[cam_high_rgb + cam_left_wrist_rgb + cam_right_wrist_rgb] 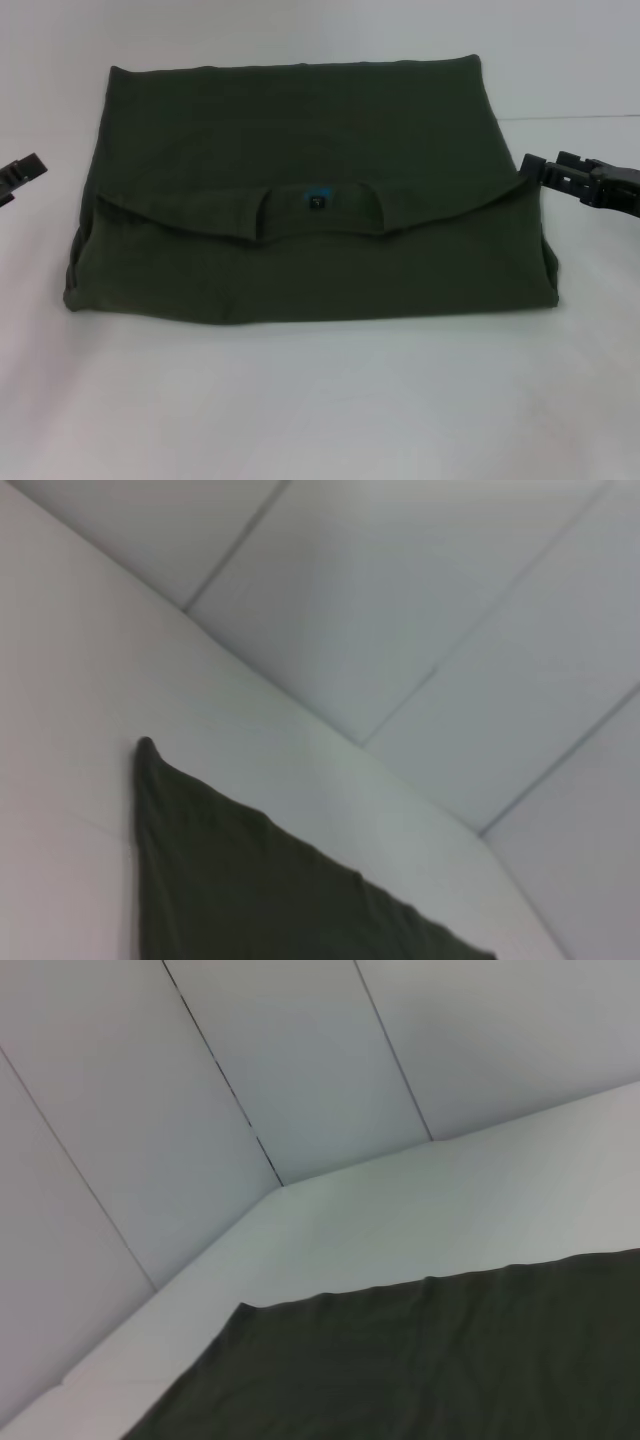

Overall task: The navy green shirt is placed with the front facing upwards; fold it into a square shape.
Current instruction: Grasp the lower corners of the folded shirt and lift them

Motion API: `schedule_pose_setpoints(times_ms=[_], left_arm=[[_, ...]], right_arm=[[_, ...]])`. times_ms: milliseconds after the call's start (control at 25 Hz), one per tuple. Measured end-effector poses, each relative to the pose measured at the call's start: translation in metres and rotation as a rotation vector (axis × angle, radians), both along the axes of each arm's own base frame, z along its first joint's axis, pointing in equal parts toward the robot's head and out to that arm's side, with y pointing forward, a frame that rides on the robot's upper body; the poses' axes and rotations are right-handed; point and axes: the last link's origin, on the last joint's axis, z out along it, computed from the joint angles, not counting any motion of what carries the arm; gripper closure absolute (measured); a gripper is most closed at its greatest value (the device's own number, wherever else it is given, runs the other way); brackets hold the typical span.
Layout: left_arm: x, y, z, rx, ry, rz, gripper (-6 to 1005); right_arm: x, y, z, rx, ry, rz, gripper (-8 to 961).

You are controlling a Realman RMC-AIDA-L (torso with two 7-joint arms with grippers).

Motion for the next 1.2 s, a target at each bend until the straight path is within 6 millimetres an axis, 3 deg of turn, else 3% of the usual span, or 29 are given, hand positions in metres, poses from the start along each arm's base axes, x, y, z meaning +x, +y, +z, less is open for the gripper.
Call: schedule_pose_setpoints(times_ms=[160, 440, 760, 1200], left_arm=[[-0.001, -0.007, -0.005, 0.022, 0.0, -0.011, 65], [0.006, -0.013, -0.01, -0.07, 0.297, -0.217, 66], [-0.005, -0.013, -0.02, -0.247, 0.594, -0.321, 62], [-0.003, 0.0, -0.048, -0.352, 0.69, -0.36, 95]], right_arm=[[-0.001, -0.003, 0.0, -0.015, 0.008, 0.013, 124], [0.006, -0.017, 0.0, -0.009, -0.051, 0.081, 124], [0.018, -0.031, -0.004, 0.005, -0.073, 0.075, 122], [0.017, -0.036, -0.014, -0.017, -0.045, 0.064, 126]])
